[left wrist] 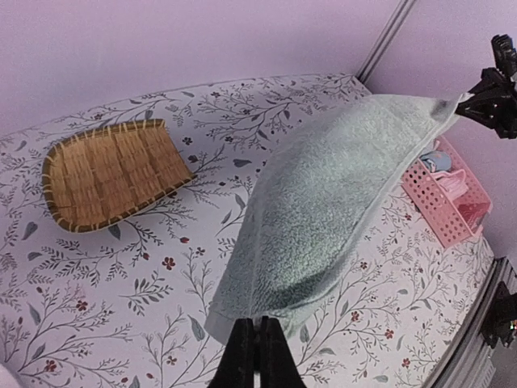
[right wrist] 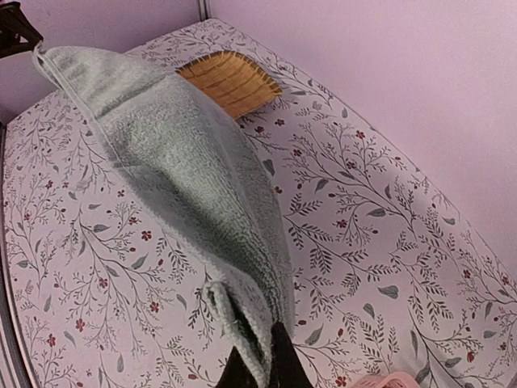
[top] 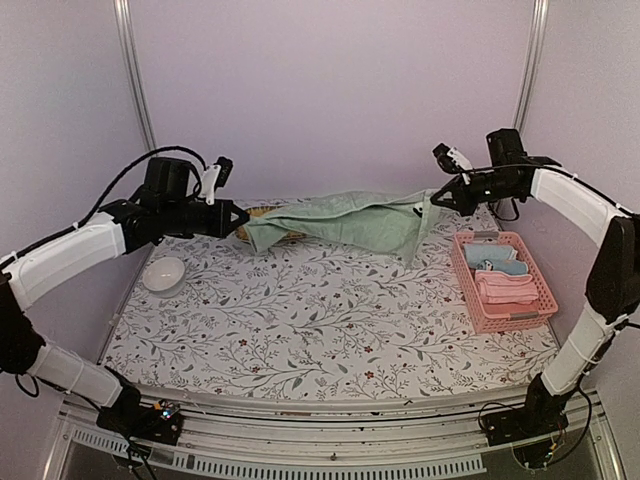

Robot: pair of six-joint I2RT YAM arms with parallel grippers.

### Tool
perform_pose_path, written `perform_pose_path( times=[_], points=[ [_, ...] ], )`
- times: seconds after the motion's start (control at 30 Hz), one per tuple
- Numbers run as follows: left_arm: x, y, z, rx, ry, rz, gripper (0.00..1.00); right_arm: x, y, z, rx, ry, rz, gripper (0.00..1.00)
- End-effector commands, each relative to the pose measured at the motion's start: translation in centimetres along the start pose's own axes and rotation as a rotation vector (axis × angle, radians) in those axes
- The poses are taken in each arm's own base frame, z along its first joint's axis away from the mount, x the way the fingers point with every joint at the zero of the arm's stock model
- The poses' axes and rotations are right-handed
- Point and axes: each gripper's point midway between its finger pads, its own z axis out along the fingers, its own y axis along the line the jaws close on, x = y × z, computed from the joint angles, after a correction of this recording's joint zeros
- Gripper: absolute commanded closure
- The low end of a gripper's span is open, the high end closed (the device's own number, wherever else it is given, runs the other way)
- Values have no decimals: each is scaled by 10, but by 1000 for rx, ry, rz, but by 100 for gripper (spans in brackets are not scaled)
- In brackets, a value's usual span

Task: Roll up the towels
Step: Adjust the towel at the center of the board.

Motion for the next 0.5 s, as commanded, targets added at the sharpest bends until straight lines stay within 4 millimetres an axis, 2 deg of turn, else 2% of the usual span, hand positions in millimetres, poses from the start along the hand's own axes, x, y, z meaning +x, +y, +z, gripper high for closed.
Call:
perform_pose_path(
  times=[0.0,0.1,0.13,0.2,0.3,0.33,0.4,0.47],
  points=[
    [67,-18,3,146,145,-20,100,40,48,4,-149,33,66,97],
    [124,-30,3,199,265,-79,99,81,75,10,-235,79,115,96],
    [146,-39,2,228,316,-93,94,91,83,10,-258,90,122,96],
    [167,-53,-1,276,380,-100,81,113,97,12,-296,120,138,96],
    [183,-59,-3,230,436,-41,67,134,107,14,-325,163,154,96],
    [184,-53,-1,189,436,-33,64,138,108,15,-327,171,160,96],
    [185,-37,3,101,436,-19,62,139,108,16,-328,164,163,96],
    [193,-31,8,78,471,-1,62,135,108,16,-331,148,169,96]
  ],
)
